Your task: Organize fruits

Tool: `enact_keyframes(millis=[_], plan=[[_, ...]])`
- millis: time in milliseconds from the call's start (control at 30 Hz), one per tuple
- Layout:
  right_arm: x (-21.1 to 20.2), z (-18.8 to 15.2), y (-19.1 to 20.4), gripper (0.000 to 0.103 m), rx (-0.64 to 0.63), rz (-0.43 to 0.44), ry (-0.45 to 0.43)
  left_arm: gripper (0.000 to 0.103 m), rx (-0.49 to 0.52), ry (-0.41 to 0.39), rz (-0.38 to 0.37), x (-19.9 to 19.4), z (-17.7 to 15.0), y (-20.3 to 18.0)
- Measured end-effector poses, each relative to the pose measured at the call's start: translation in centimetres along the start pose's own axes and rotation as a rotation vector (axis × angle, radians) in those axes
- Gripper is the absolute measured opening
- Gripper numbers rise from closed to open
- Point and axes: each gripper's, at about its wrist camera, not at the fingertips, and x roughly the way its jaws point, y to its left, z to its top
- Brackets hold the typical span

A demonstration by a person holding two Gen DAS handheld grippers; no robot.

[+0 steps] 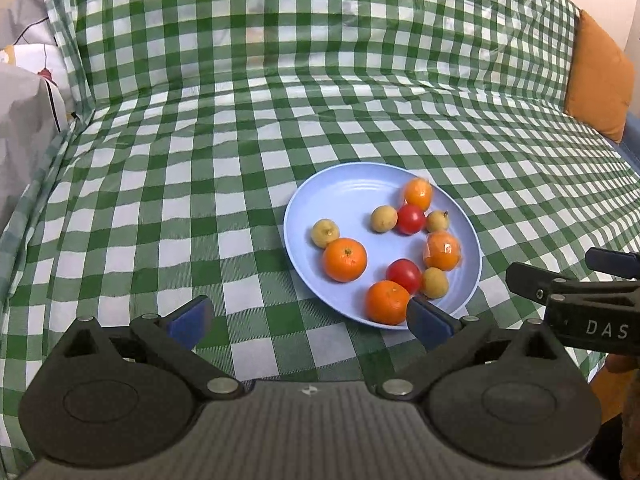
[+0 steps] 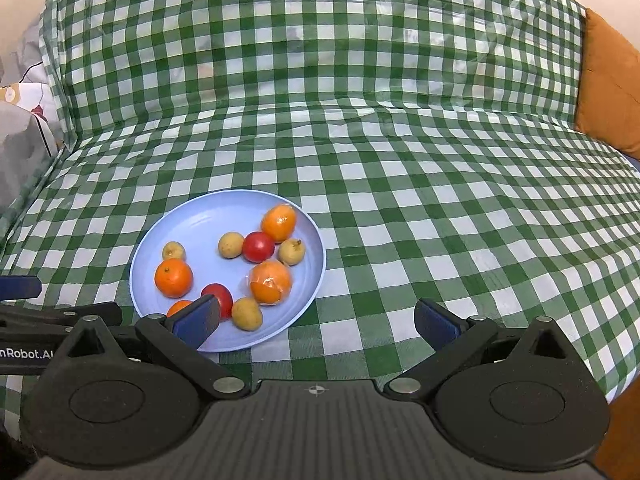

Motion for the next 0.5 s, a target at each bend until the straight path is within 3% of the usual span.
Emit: enact_keyframes(millis=[500], plan=[[0.42,0.03,0.42,0.102,-0.019,0.008,0.015,0.103,-0.015,0.03,0.003,0.4,-0.03,-0.07]])
